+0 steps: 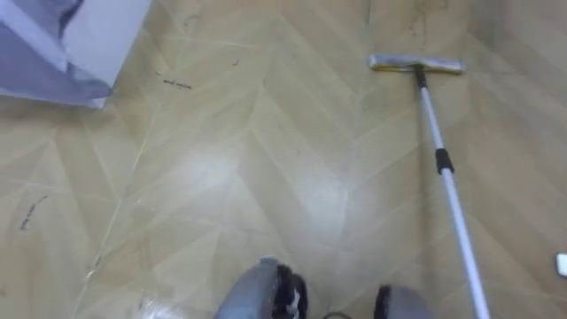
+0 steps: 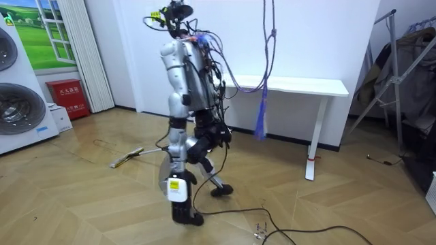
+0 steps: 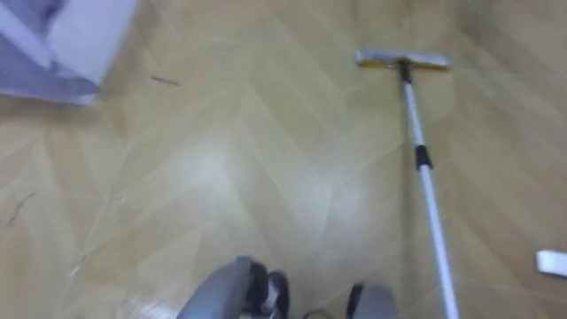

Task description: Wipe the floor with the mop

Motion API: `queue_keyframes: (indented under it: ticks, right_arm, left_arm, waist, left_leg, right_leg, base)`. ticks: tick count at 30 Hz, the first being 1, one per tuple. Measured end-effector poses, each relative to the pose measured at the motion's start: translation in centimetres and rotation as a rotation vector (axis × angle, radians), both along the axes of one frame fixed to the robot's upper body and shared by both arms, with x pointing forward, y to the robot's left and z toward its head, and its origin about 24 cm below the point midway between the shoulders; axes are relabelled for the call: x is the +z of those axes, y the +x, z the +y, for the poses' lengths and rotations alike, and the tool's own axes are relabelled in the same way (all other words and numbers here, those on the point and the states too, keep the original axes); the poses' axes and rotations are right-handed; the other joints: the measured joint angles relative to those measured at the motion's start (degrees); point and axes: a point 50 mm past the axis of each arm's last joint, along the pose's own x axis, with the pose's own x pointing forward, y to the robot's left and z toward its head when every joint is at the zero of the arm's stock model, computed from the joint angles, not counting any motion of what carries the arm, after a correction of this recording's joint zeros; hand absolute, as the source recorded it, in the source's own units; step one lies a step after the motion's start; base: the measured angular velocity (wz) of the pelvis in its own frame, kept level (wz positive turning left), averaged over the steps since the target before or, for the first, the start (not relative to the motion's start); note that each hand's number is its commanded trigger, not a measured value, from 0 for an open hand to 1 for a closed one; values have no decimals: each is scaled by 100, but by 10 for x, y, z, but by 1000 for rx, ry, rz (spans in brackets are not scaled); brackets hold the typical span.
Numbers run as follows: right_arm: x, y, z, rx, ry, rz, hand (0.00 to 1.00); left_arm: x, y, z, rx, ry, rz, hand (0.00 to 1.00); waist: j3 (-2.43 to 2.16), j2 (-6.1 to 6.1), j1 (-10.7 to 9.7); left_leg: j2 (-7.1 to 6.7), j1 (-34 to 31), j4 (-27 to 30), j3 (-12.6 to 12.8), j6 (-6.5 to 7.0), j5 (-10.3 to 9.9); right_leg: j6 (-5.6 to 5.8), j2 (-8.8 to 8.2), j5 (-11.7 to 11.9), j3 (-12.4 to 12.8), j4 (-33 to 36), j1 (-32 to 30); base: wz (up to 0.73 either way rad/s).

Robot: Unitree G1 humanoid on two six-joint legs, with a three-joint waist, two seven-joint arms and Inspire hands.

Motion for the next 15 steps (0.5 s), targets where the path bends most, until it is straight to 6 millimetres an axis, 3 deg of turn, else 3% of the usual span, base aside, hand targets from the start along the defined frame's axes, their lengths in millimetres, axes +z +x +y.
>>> queue_keyframes:
  ticks: [2, 3, 5, 6, 7, 8, 9, 10, 11, 12, 13, 14, 15]
  right_arm:
    - [-6, 0, 15, 22, 25, -8, 100]
    - [-9, -3, 21, 37, 37, -3, 100]
    - [-9, -5, 23, 50, 31, 8, 100]
    - [-9, -4, 23, 62, 20, 10, 100]
    - [-9, -3, 23, 71, 15, 12, 100]
    - [-9, -2, 23, 87, 6, 19, 100]
    - [-8, 3, 21, 91, -8, 12, 100]
    - [-7, 9, 19, 98, -19, 8, 100]
    - [-4, 26, 17, 120, -38, -13, 100]
    - [3, 50, 11, 135, -63, -54, 100]
    - [8, 64, 7, 139, -76, -82, 100]
    - [20, 97, 1, 156, -103, -161, 100]
    - [30, 125, 1, 174, -108, -241, 100]
  left_arm:
    - [0, -6, 3, 16, 15, 9, 0]
    - [0, -9, 2, 24, 17, 14, 0]
    - [-1, -9, -4, 24, 13, 10, 0]
    - [-2, -9, -9, 26, 7, 11, 0]
    - [-2, -9, -10, 28, 9, 9, 0]
    - [-2, -9, -10, 35, 22, 10, 0]
    - [-2, -6, -10, 36, 40, -5, 0]
    - [-1, -4, -8, 32, 53, -14, 0]
    - [1, -3, -3, 36, 76, -24, 0]
    - [1, -5, -1, 43, 86, -26, 0]
    - [2, -4, -1, 52, 82, -29, 0]
    - [2, -2, -1, 67, 75, -39, 0]
    - [3, 1, 1, 84, 70, -57, 0]
  waist:
    - [63, 42, -61]
    - [104, -18, -71]
    - [126, -53, -106]
    - [127, -60, -131]
    - [138, -77, -131]
    - [123, -139, -139]
    - [99, -185, -141]
    - [111, -255, -120]
    - [143, -444, -45]
    - [144, -627, 73]
    - [160, -709, 156]
    - [228, -826, 310]
    - [287, -889, 439]
  left_leg:
    - [-77, 106, -9, -40, 99, -28]
    - [-202, 151, -16, -58, 170, -68]
    - [-450, 265, -11, -115, 226, -194]
    - [-579, 387, -1, -186, 177, -293]
    - [-619, 471, 2, -216, 167, -367]
    - [-654, 617, 9, -223, 81, -514]
    - [-660, 614, 241, -301, -230, -582]
    - [-624, 494, 615, -286, -486, -491]
    - [-480, 72, 1548, -186, -940, 123]
    - [-364, -383, 2338, -119, -913, 1017]
    - [-326, -565, 2631, -103, -812, 1351]
    - [-131, -918, 2881, -101, -703, 1395]
    - [97, -1193, 2662, -101, -587, 1224]
  right_leg:
    - [72, 97, -312, -80, -403, -246]
    - [70, 125, -469, -133, -850, -380]
    - [-41, 126, -676, -260, -1505, -468]
    - [-172, 176, -785, -398, -1866, -404]
    - [-253, 213, -843, -428, -2018, -342]
    - [-471, 333, -1025, -453, -2169, -159]
    - [-499, 399, -1324, -411, -2014, -90]
    - [-527, 391, -1497, -419, -1883, -80]
    - [-613, 389, -1694, -410, -1607, -65]
    - [-717, 397, -1896, -405, -1396, -18]
    - [-799, 399, -1978, -411, -1324, 18]
    - [-892, 472, -2136, -436, -1234, 127]
    - [-889, 555, -2280, -454, -1188, 259]
  base:
    - [-98]
    - [-82]
    - [-62]
    - [-51]
    - [-33]
    - [-5]
    - [7]
    - [16]
    - [0]
    - [-10]
    - [-25]
    - [-28]
    - [-25]
